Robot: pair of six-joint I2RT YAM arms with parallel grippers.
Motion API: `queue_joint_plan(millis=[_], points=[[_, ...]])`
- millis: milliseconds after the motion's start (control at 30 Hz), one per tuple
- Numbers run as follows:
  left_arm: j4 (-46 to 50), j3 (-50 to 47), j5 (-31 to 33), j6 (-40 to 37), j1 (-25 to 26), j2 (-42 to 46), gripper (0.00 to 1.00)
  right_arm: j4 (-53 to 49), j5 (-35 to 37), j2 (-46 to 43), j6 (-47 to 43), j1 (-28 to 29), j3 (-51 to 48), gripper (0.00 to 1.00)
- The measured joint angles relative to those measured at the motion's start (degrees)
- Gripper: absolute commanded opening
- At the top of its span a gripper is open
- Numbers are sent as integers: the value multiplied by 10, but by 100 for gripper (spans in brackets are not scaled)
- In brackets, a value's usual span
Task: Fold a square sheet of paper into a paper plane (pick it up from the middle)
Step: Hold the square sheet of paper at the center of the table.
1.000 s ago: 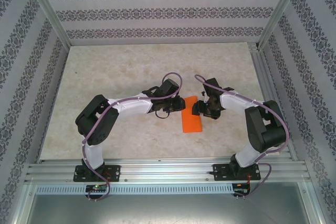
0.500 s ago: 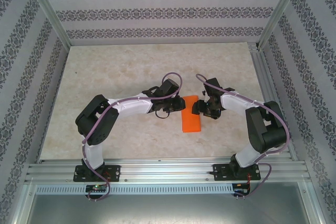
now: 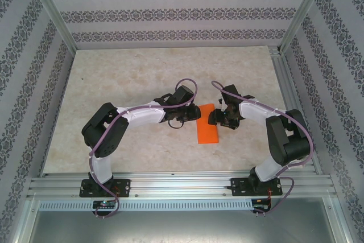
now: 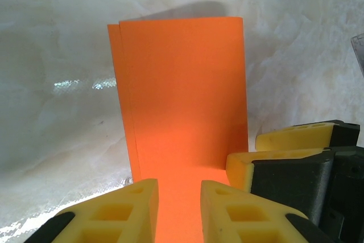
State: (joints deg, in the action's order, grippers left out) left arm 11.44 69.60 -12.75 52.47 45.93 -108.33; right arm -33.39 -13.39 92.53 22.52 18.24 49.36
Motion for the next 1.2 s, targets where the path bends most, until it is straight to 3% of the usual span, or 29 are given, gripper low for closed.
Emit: queue_joint_plan(millis=[333,533,700,1200], points=[[1,0,5,2,0,0,26,-10,0,10,-2,0,10,66],[35,-2,69,17,3,11,26,-18,0,16,-4,0,17,66],[40,-6,87,23,3,28,26,-23,0,20,-9,0,21,66],[-24,-5,0,51,3,-28,20,-35,3,30,-13,0,31,65]])
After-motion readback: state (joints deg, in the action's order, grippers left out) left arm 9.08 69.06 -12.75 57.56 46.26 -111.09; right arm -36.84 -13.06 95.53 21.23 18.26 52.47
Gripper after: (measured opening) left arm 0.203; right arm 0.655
